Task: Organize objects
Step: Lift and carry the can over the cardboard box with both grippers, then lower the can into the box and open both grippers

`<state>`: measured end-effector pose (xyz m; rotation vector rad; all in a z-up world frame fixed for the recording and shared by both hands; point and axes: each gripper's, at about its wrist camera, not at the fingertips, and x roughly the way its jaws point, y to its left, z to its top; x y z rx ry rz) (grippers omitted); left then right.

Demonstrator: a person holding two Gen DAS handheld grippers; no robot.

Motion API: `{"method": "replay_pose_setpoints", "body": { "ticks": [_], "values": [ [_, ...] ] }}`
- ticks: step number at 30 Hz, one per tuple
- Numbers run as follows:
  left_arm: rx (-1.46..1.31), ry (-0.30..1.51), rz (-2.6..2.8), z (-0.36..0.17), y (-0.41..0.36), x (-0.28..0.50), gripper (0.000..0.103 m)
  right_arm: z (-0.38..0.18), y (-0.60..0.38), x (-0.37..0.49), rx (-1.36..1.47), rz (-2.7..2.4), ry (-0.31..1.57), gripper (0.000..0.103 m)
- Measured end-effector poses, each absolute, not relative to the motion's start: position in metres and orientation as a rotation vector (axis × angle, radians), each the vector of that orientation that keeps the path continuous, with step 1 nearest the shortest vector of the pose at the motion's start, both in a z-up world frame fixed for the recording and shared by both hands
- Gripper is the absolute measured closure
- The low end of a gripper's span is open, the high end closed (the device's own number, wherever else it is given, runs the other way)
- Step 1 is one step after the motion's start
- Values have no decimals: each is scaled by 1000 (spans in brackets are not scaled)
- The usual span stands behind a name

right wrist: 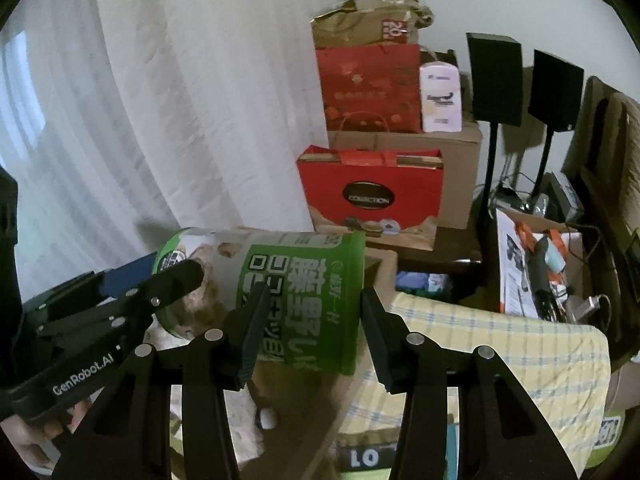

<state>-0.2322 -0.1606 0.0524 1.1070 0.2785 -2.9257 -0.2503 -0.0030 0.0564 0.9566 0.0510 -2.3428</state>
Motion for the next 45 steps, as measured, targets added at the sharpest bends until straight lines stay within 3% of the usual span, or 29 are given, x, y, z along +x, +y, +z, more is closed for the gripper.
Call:
{"method": "replay_pose_setpoints", "body": {
  "ticks": [11, 23, 36, 45],
  "values": [
    [1189, 225, -2900, 26, -175, -259, 61, 24, -23, -273, 1032, -2323, 41, 56],
    [1315, 358, -2870, -15, -187, -281, 61, -7, -35, -288, 1097, -2343, 124, 56],
    [1379, 288, -2830, -30, -186, -294, 59, -24, -41, -289, 1134, -2340, 180, 56],
    [1263, 109, -2856, -15, -173, -269, 33, -5, -23, -279, 1068, -2397, 156, 50]
  ]
}}
